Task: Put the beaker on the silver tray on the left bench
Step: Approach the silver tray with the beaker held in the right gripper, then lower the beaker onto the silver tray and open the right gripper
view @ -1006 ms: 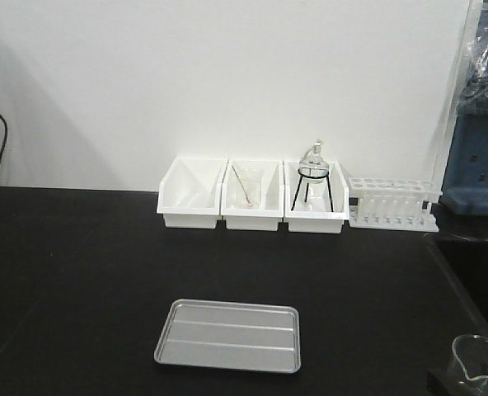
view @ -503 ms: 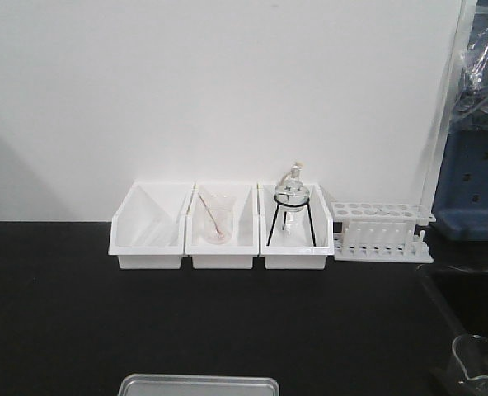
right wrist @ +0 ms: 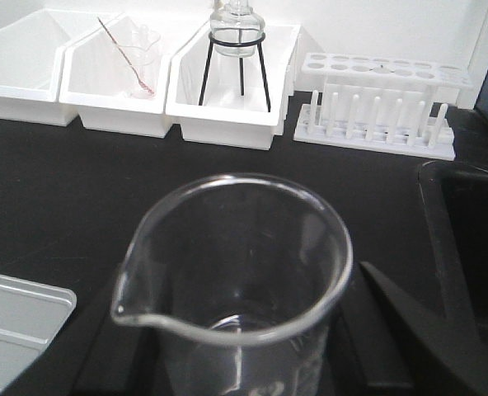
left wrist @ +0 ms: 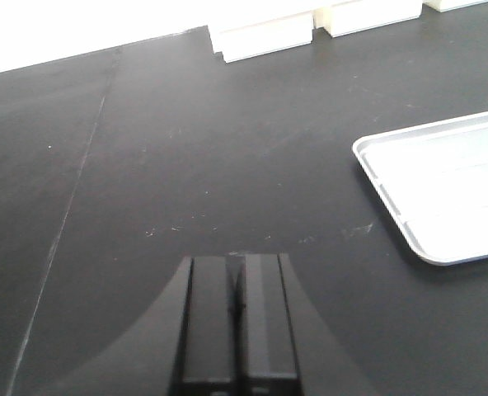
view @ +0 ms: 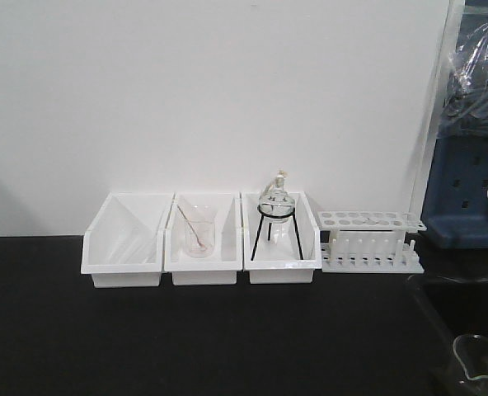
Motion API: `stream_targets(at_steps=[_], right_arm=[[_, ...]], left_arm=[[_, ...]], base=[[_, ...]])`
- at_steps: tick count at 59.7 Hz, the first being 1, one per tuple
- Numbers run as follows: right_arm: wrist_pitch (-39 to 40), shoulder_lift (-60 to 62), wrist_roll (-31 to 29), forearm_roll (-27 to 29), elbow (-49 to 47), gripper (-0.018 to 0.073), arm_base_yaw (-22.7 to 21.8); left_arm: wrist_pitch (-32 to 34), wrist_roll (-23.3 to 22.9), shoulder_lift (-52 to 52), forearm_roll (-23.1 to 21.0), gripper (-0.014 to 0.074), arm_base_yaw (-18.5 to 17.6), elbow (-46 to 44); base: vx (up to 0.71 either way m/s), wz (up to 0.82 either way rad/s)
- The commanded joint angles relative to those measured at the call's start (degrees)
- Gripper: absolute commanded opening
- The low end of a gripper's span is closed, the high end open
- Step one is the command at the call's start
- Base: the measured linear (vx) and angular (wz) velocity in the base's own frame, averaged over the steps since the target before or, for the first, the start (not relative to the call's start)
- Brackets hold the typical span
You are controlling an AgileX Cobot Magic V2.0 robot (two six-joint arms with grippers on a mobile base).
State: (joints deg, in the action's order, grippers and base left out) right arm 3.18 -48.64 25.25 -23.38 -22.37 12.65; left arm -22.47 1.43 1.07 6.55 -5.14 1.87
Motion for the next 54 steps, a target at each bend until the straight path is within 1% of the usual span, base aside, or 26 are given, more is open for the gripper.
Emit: stream_targets(at_steps=[1,11,19,34,39,44,48,51,54], right_arm=[[4.7,0.6,-0.5,-0.2,-1.7,-0.001,-0.3],[4.8,0.6,-0.5,-0.2,-1.7,-0.0011,-0.3],[8.1,0.6,-0.5,-0.2,-1.7,-0.0011,-0.3],[9.1,0.3,0.1,0.3,-1.7,-0.0011,-0.3],[14.6,-1.7,1.8,0.5,-1.7,-0.0011,-0.2],[24.5,-6.2,2.0,-0.8,-1.9,-0.0011,-0.2],[33.9,-11.5,2.0,-4.2,-3.2,-0.0011,-0.2],[38.4,-16.4,2.3,-8.1,-4.8,-0.0011,-0.2],[41.7,-20.5,3.8,-13.0,-7.3,-0.0011,-0.2]], left_arm=[[4.7,-0.1,0.4,-0.1,0.0001,-0.4,1.1],[4.7,-0.1,0.4,-0.1,0.0001,-0.4,1.1],[4.7,-0.1,0.4,-0.1,0.0001,-0.4,1.1],[4.7,-0.1,0.4,-0.1,0.0001,-0.4,1.1],[4.7,-0.1,0.4,-0.1,0.0001,-0.4,1.1],[4.7,-0.1,0.4,-0.1,0.0001,-0.4,1.1],[4.7,-0.1,0.4,-0.1,0.0001,-0.4,1.1],[4.7,-0.1,0.4,-0.1,0.0001,-0.4,1.1],[4.7,-0.1,0.4,-0.1,0.0001,-0.4,1.1]], base=[[0.0,0.0],[0.0,0.0],[0.0,0.0],[0.0,0.0],[0.0,0.0],[0.0,0.0],[0.0,0.0],[0.0,0.0],[0.0,0.0]])
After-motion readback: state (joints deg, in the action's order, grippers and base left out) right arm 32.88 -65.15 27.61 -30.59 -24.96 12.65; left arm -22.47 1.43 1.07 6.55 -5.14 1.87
